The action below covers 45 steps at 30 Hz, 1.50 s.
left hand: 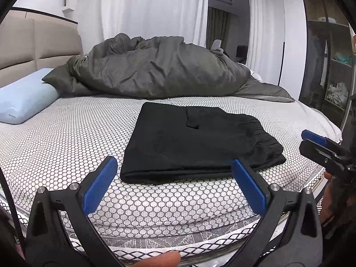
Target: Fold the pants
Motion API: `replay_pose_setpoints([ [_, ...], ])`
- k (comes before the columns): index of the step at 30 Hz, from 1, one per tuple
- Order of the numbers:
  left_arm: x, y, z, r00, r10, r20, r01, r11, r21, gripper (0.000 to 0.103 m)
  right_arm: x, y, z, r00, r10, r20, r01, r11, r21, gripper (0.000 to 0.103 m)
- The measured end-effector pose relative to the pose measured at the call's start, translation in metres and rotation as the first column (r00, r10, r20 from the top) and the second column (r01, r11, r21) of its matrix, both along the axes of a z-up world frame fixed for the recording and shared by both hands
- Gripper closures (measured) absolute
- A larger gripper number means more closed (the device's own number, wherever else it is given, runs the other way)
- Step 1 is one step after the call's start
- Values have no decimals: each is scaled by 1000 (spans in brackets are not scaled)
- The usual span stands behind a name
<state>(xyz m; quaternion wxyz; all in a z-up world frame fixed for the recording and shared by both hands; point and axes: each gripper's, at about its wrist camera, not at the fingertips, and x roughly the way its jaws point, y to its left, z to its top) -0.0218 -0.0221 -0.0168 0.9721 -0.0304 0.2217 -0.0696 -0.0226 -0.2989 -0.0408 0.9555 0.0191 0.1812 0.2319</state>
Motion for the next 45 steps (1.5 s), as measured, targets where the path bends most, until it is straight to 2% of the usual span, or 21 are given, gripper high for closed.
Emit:
replay_pose_setpoints([
  [45,7,6,-9,1000,20,-13,-20,1000,1,0,3,-1,-2,1000,19,-2,-19,999,-34,0],
])
